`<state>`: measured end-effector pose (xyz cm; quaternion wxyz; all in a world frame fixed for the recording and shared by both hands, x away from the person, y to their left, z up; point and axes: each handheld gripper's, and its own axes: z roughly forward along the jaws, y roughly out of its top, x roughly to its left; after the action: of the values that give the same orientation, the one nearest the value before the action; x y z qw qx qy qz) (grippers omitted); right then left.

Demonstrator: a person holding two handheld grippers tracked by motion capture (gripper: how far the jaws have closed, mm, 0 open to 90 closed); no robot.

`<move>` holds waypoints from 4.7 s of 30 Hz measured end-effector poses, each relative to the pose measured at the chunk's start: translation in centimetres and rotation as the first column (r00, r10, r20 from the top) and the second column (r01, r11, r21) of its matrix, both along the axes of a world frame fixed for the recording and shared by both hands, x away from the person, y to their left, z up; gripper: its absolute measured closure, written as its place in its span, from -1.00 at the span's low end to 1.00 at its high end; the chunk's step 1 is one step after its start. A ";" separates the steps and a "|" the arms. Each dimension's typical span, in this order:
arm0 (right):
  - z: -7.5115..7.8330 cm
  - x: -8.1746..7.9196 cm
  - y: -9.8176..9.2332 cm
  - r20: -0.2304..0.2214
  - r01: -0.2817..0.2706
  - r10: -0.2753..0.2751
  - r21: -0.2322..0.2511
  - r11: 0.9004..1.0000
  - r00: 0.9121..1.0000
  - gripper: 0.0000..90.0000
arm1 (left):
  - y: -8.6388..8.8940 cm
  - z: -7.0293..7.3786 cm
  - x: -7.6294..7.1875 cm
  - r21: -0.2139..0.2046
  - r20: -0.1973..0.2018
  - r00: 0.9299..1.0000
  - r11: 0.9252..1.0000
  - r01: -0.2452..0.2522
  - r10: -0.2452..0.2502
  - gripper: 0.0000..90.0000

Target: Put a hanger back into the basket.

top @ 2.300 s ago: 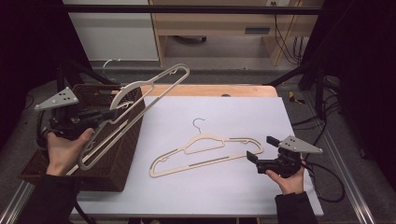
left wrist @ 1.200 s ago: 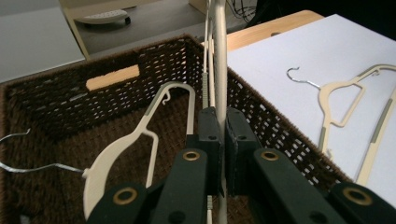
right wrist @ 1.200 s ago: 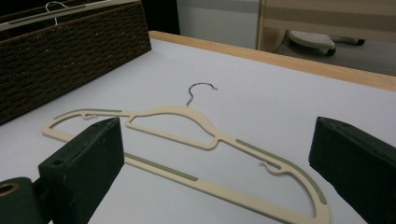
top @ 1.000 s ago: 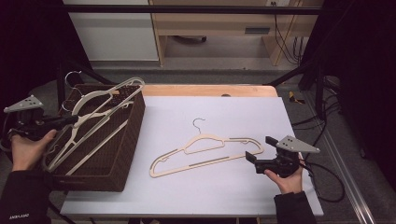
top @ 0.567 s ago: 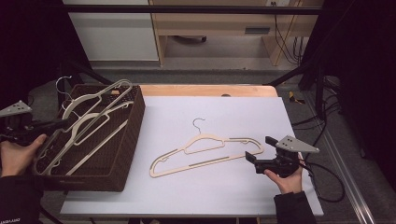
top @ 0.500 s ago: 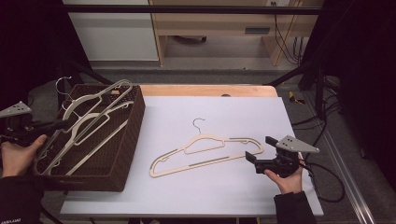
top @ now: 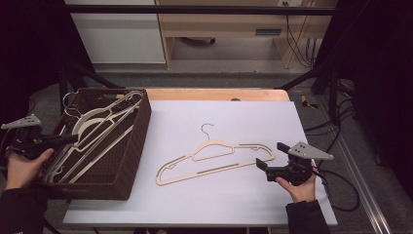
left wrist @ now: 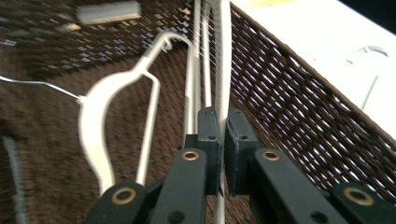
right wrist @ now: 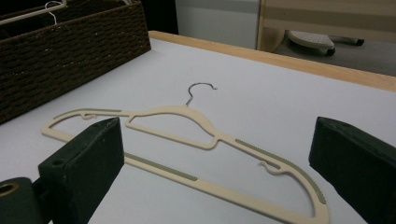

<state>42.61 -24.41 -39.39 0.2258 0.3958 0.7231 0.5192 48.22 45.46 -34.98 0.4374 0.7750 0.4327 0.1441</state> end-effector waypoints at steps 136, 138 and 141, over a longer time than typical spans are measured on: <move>-0.1 0.8 2.2 -0.006 -0.061 0.061 -0.017 0.998 0.998 -0.93 | -31.1 -11.3 2.9 0.376 -0.137 0.968 0.893 0.246 -0.210 0.71; -0.2 0.8 2.3 -0.008 -0.065 0.065 -0.020 0.998 0.998 -0.93 | -31.4 -11.3 2.7 0.393 -0.123 0.970 0.887 0.243 -0.211 0.72; -0.2 0.9 2.3 -0.010 -0.063 0.063 -0.021 0.998 0.998 -0.93 | -31.5 -11.2 2.6 0.404 -0.126 0.966 0.878 0.257 -0.225 0.74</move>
<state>43.46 -22.06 -39.60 0.2104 0.3728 0.7417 0.5164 50.82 14.00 -46.14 0.2599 0.9030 0.3083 0.1482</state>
